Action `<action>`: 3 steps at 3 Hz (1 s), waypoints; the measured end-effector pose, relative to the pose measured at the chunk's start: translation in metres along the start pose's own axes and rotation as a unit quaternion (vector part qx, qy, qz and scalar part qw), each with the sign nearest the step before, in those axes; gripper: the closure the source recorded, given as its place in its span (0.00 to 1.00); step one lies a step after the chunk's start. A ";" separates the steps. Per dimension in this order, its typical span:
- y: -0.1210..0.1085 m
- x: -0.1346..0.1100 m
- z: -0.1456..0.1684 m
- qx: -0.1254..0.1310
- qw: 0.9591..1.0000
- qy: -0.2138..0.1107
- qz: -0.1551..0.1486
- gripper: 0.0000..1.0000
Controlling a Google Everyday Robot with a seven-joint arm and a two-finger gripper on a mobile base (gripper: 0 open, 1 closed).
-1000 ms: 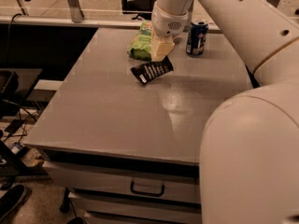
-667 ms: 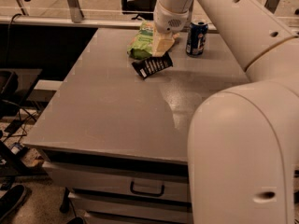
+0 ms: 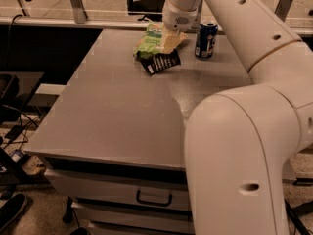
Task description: Move rxbar chocolate near green rice chip bag
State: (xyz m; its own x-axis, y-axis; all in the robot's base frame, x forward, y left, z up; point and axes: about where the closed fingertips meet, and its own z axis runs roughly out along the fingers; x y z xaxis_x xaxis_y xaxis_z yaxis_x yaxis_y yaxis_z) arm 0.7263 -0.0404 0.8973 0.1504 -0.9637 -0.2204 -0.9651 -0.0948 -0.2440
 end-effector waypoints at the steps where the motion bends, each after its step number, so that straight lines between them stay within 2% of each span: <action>1: -0.004 -0.002 0.003 0.006 1.000 -0.003 0.000 0.36; 2: -0.009 -0.004 0.009 0.011 1.000 -0.005 -0.001 0.04; 3: -0.010 -0.005 0.011 0.013 1.000 -0.006 -0.001 0.00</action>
Offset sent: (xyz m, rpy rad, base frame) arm 0.0041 0.0026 -0.0013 0.0057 -0.0099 -0.0011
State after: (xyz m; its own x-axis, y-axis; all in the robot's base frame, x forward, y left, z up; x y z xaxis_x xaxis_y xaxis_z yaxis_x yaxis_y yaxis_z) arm 0.7379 -0.0317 0.8907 0.1557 -0.9602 -0.2317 -0.9588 -0.0905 -0.2693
